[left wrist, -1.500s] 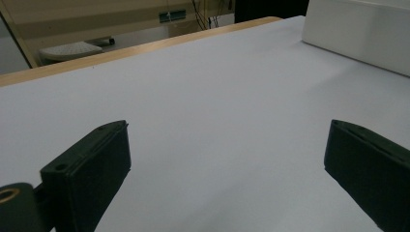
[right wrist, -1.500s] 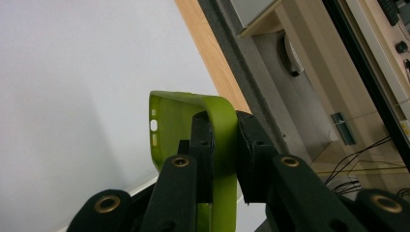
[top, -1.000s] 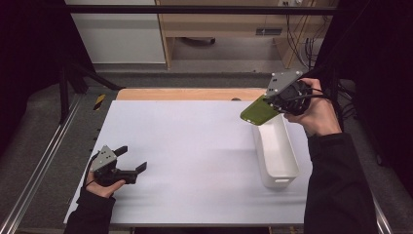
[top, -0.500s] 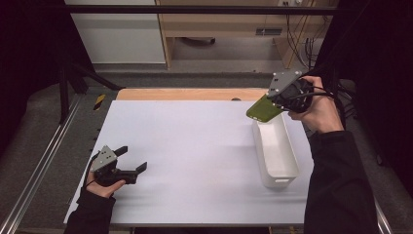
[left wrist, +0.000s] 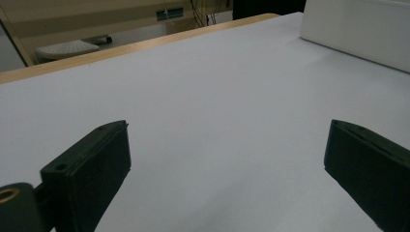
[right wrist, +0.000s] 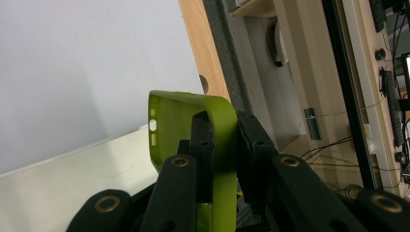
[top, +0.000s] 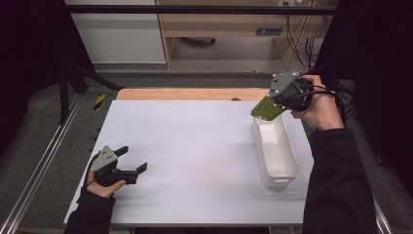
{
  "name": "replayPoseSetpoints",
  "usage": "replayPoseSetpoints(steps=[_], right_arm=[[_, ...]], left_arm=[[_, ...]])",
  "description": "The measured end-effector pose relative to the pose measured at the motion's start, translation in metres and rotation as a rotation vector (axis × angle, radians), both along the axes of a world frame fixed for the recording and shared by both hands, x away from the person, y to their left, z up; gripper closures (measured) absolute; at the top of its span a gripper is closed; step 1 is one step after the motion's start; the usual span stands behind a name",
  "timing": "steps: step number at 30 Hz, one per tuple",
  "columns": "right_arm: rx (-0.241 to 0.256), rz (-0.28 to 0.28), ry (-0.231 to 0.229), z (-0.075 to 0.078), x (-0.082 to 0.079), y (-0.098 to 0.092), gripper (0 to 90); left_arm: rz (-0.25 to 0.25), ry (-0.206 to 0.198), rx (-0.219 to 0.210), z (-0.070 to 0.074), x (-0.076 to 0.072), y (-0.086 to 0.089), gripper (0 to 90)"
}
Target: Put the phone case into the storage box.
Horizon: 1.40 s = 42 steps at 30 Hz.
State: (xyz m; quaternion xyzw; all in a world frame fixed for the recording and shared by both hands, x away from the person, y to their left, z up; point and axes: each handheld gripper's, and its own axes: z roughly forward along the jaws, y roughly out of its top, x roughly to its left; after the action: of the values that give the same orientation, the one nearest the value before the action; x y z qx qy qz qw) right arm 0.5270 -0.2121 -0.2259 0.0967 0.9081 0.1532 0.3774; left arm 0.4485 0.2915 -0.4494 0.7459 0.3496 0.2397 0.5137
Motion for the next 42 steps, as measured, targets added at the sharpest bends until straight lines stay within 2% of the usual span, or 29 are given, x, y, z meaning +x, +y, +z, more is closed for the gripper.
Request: replayPoseSetpoints(steps=[9,24,42], right_arm=[[-0.057,0.018,0.001,-0.006,0.007,0.0,78.6],[-0.116,0.021,0.007,-0.013,0.018,-0.002,78.6],[-0.16,0.041,0.027,-0.028,0.032,-0.007,78.5]], left_arm=[[0.0,0.0,0.0,0.0,0.0,0.0,2.5],[-0.005,0.001,0.001,-0.001,0.0,-0.001,2.5],[-0.021,0.007,0.016,-0.003,0.001,-0.004,2.4]])
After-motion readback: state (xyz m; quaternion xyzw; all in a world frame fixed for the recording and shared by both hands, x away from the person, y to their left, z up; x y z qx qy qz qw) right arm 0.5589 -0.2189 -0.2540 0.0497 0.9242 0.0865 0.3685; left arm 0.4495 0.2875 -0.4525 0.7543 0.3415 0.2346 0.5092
